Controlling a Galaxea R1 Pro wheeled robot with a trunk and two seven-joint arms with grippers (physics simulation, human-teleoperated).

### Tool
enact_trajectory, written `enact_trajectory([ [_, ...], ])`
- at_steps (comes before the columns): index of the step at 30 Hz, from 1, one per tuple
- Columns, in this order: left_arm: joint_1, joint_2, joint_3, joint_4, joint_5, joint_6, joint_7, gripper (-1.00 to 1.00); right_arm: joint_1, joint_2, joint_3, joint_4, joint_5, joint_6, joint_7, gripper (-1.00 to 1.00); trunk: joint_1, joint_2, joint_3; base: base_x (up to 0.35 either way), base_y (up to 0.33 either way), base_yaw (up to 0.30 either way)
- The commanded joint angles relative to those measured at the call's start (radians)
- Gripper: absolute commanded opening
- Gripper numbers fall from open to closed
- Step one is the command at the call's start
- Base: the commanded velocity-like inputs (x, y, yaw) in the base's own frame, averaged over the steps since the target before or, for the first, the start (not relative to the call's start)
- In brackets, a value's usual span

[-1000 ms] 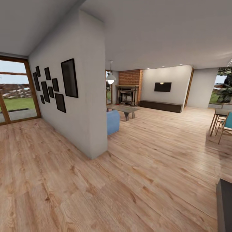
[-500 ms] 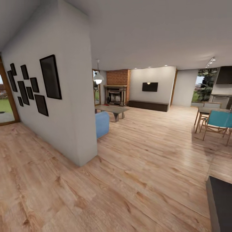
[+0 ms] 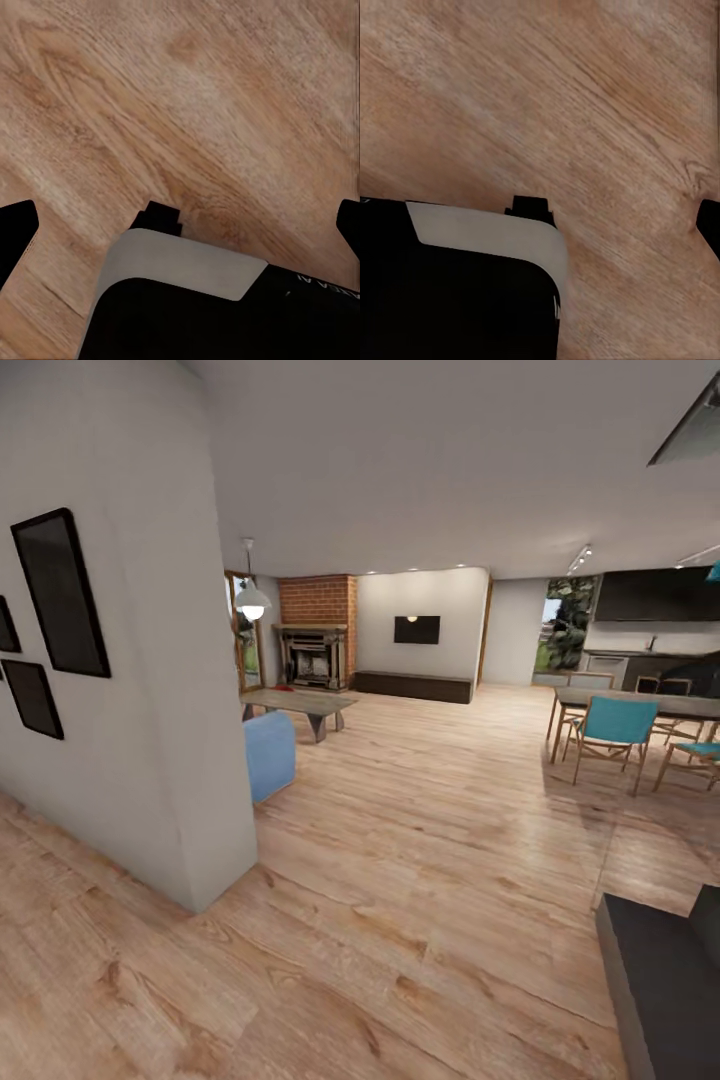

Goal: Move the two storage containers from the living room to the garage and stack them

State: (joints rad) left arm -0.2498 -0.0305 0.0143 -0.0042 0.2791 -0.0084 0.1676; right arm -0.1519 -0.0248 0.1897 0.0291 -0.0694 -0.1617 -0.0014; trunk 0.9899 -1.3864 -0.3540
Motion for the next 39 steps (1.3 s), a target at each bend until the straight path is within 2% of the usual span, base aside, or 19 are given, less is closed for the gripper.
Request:
enact_trajectory([
  [1,0.000,0.000,0.001,0.000,0.004,-0.001,0.003,1.00,-0.002,0.000,0.008,0.003,-0.007,-0.006,0.000,1.00,0.001,-0.001,-0.001,0.324,0.084,-0.300],
  [8,0.000,0.001,0.001,0.000,0.005,-0.001,0.003,1.00,-0.002,0.000,0.010,0.003,-0.008,-0.005,0.004,1.00,0.001,-0.001,-0.001,0.324,0.084,-0.300],
  [15,0.000,0.001,0.001,0.000,0.006,-0.002,0.003,1.00,-0.002,0.000,0.038,0.003,-0.009,-0.004,0.003,1.00,0.001,-0.001,-0.001,0.324,0.084,-0.300],
  [30,0.000,0.003,0.001,0.000,0.008,-0.001,0.003,1.00,-0.002,0.000,0.042,0.003,-0.009,-0.005,-0.006,1.00,0.001,-0.001,-0.001,0.324,0.084,-0.298],
  [35,0.000,0.003,0.001,0.000,0.008,-0.001,0.003,1.00,-0.002,0.000,0.044,0.003,-0.008,-0.005,-0.006,1.00,0.001,-0.001,-0.001,0.324,0.084,-0.110],
  [37,0.000,0.003,0.001,0.000,0.008,-0.001,0.003,1.00,-0.002,0.000,0.053,0.003,-0.001,-0.006,-0.006,1.00,0.001,-0.001,-0.001,0.324,0.084,-0.023],
  [38,0.000,0.003,0.001,0.000,0.008,-0.001,0.003,1.00,-0.002,0.000,0.091,0.003,0.038,-0.008,-0.007,1.00,0.001,-0.001,-0.001,0.324,0.084,-0.005],
  [39,0.000,0.003,0.001,0.000,0.008,-0.001,0.003,1.00,-0.002,0.000,0.096,0.003,0.044,-0.008,-0.007,1.00,0.001,-0.001,-0.001,0.324,0.084,-0.004],
])
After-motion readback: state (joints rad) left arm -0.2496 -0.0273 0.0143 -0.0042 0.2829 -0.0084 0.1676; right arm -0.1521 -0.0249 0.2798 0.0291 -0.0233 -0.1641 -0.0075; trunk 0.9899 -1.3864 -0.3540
